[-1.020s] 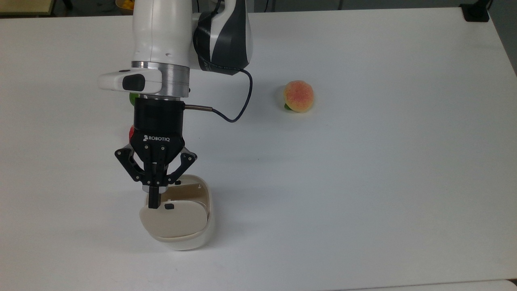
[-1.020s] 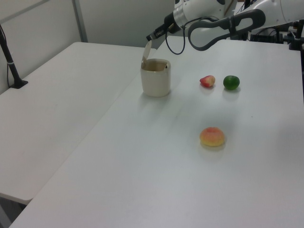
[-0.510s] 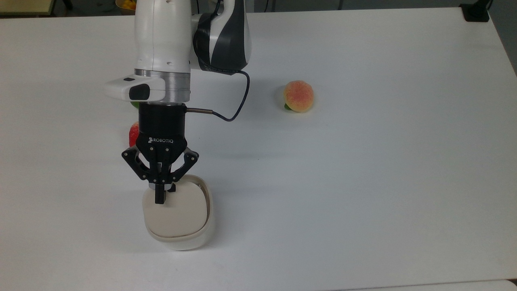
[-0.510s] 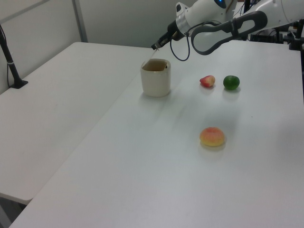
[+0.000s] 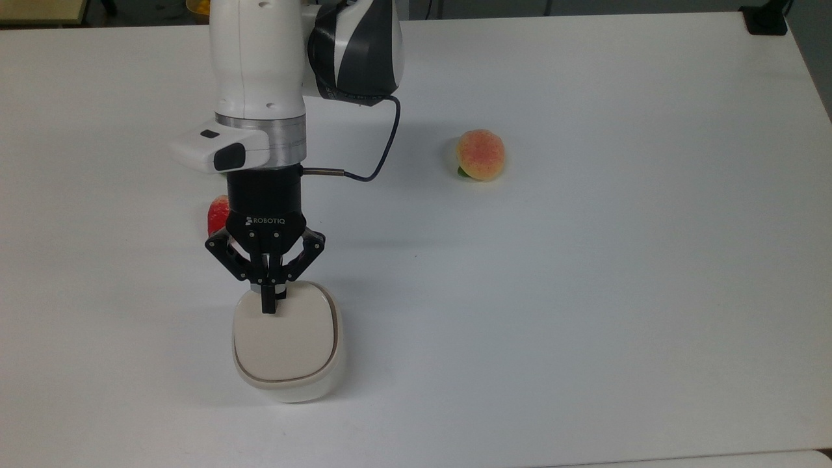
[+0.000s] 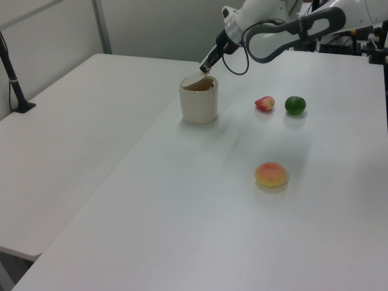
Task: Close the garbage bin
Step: 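Push the open lid down onto the bin with the gripper fingertips, then press the gripper on the closed lid to seat it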
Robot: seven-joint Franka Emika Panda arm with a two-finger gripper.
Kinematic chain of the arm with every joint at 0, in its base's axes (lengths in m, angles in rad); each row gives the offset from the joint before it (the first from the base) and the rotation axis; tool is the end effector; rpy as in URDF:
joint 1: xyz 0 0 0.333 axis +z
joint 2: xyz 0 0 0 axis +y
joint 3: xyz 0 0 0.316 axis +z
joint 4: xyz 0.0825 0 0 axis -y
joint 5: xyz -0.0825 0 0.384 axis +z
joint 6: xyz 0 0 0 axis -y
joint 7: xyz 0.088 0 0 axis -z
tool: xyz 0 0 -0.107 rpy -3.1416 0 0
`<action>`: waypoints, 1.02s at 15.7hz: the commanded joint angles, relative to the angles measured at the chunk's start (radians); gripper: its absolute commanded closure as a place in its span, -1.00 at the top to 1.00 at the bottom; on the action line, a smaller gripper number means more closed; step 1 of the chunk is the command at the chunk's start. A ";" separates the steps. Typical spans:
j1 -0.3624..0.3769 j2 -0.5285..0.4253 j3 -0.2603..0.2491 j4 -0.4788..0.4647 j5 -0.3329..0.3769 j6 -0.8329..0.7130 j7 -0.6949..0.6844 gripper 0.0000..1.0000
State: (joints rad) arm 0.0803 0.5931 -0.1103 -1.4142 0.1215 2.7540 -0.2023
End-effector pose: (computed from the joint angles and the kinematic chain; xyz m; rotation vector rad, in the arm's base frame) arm 0.7647 -0.0067 0.4446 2.8703 0.1736 1.1309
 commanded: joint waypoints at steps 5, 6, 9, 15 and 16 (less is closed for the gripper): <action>-0.005 -0.044 0.015 -0.068 -0.008 -0.077 -0.049 -1.00; -0.007 -0.042 0.020 -0.068 -0.008 -0.077 -0.051 -1.00; -0.007 -0.042 0.020 -0.081 -0.008 -0.077 -0.071 -1.00; -0.008 -0.029 0.020 -0.084 -0.010 -0.076 -0.077 -1.00; -0.008 -0.029 0.020 -0.084 -0.010 -0.076 -0.077 -1.00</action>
State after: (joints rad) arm 0.0803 0.5917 -0.1025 -1.4517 0.1215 2.7029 -0.2556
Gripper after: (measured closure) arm 0.991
